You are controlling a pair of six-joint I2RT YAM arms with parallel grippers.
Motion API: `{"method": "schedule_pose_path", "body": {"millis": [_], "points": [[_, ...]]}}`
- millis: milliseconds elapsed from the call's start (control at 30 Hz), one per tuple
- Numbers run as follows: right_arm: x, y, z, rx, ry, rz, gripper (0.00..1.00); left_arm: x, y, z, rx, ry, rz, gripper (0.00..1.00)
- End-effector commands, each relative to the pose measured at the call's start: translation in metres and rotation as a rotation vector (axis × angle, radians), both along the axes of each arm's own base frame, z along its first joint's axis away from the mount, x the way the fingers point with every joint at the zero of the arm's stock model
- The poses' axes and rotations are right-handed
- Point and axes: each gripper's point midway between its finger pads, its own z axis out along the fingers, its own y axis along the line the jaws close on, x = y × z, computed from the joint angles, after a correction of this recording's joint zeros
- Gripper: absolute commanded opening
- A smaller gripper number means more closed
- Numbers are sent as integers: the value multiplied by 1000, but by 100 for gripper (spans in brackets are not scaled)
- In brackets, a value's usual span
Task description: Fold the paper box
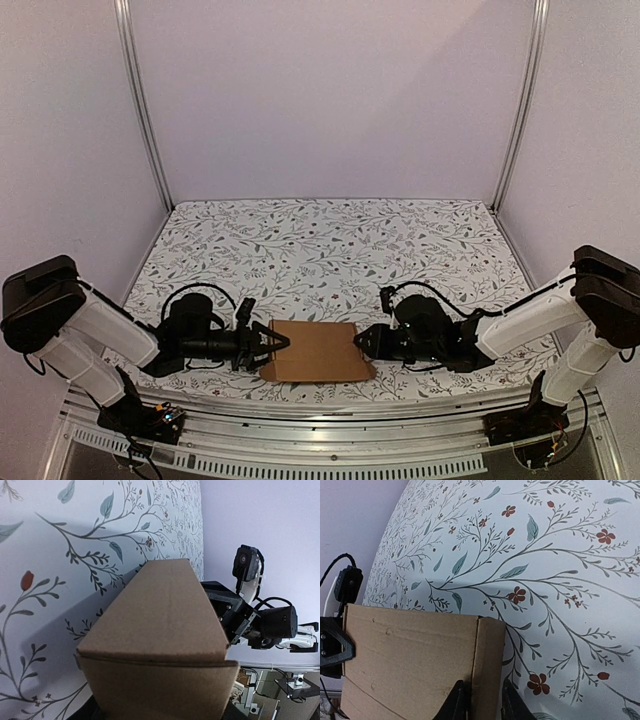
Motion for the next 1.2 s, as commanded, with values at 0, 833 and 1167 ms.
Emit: {"method": "schedule_pose_path", "body": {"millis": [0, 833, 1167], "points": [[-9, -26, -14, -127, -12, 30, 32, 12, 4, 13, -47, -31, 9, 30], [-35, -36, 181, -286, -864, 575, 99, -3, 10, 107, -267, -128, -182, 0], [-91, -43, 216, -413, -1259, 896, 99, -15, 16, 149, -386, -35, -188, 0]]}}
